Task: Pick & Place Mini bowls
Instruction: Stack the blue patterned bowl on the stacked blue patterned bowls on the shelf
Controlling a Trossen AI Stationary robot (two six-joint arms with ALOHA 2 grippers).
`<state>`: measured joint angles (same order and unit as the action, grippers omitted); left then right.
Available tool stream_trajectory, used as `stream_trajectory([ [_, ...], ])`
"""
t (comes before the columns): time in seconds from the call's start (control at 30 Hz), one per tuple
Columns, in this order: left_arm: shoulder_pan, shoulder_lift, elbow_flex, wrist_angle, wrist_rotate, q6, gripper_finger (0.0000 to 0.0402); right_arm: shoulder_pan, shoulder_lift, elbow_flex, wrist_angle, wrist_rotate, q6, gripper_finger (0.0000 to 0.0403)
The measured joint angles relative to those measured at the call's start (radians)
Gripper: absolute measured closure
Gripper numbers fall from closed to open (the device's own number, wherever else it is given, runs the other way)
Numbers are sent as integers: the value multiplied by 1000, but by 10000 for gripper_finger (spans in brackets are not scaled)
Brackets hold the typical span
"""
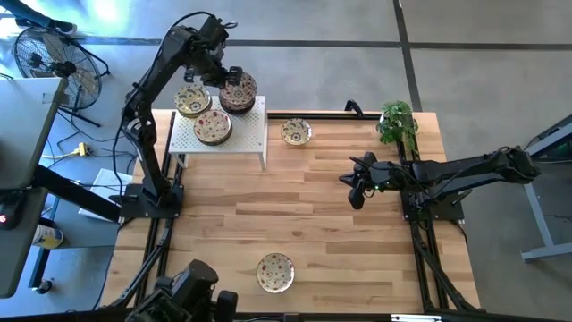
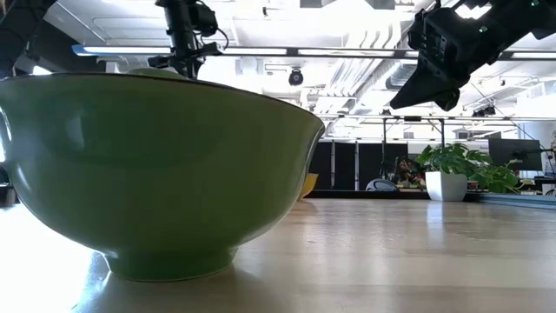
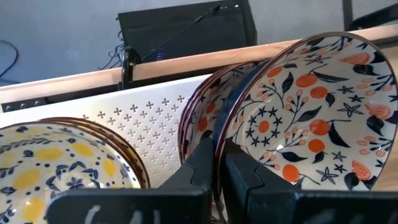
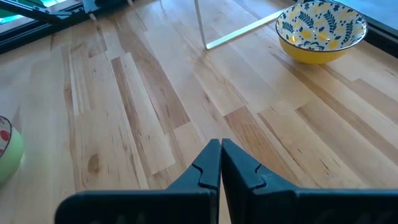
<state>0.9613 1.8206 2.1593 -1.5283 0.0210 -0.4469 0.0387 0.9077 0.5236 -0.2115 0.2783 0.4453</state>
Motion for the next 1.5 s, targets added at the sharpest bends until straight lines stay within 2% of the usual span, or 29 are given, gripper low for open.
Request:
stream_trajectory([
  [0.8,-13,15,1,-3,-31,-2,394,0,0,0,7,-1,-8,402],
  [1.07,-13,15,1,-3,-32,-2,364,0,0,0,7,-1,-8,402],
  [1.5,-25,15,1,-7,-39,2,360,0,0,0,7,0,-8,402],
])
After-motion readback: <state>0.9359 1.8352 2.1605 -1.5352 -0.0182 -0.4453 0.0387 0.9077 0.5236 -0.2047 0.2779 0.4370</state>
